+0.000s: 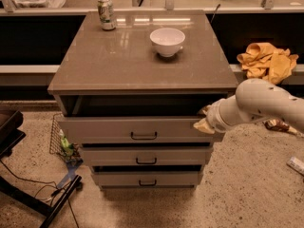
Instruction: Open top drawer
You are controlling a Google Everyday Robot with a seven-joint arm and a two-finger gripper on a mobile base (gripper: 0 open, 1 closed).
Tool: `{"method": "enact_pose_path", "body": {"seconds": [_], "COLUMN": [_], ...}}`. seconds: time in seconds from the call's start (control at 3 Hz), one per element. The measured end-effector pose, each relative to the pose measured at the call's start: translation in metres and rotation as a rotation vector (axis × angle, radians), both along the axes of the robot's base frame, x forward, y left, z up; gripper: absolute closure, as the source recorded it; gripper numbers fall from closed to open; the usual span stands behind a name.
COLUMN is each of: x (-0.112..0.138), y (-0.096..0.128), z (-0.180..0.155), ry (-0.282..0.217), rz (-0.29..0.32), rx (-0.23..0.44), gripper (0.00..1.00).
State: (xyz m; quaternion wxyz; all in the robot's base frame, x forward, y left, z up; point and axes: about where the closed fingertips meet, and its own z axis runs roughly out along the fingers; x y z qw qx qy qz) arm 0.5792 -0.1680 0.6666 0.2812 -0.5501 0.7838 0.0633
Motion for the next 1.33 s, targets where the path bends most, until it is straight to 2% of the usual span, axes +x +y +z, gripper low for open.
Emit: {"method": "enact_pose_path", "body": {"seconds": [0.33,1.0,1.33], "x": [-0.012,-0.012,-0.045], "y": [-0.008,-0.008,-0.018], "z": [0.007,0.007,0.006], "ry": [0.001,0.001,0.046], "rz": [-0.019,-0.018,-0.015], "rx": [0.007,0.007,0.007], "gripper": [1.0,1.0,1.0]}}
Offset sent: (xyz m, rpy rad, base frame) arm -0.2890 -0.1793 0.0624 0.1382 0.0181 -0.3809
